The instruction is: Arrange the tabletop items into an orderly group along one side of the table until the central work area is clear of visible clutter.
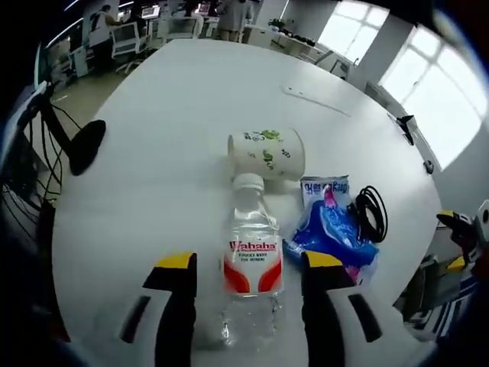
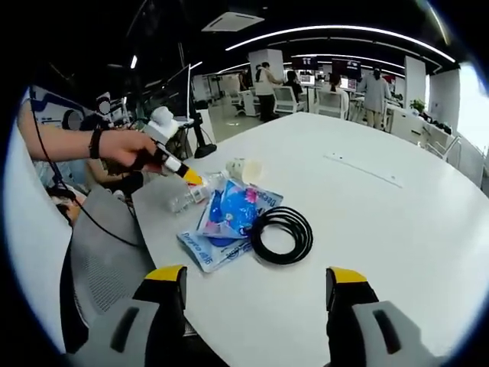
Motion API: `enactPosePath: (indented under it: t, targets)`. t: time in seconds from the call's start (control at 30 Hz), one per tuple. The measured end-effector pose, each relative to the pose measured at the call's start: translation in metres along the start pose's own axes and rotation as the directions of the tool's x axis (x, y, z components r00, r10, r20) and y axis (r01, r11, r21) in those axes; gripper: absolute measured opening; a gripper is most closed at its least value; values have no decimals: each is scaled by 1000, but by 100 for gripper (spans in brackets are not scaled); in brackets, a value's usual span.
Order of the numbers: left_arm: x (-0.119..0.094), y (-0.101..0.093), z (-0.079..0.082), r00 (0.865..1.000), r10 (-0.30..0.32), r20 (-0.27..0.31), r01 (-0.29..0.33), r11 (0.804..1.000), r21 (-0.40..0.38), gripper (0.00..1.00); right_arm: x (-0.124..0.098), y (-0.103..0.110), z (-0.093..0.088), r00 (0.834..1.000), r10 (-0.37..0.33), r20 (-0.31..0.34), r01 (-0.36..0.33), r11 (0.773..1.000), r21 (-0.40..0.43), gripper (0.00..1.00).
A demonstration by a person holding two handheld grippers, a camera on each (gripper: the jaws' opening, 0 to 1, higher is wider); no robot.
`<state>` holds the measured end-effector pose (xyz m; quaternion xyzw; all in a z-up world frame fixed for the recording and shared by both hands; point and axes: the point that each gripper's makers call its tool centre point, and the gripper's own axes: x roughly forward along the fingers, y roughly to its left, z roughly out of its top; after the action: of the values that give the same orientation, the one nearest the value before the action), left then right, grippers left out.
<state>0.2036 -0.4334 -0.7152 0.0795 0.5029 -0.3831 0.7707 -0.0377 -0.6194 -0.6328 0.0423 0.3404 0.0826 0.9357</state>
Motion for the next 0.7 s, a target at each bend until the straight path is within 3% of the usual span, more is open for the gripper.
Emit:
enactPosePath:
  t: [0.23,0.7]
  targets:
    - [17,4,-3,999,3,-45,-3,1000,-9,54,-4,-2,-5,1000,-8,-4,8,1000,9,76]
    - [32,4,-8,997,17,-72,-18,1000,-14,53,-8,1,-10,998,-44,41,40,995,89,76]
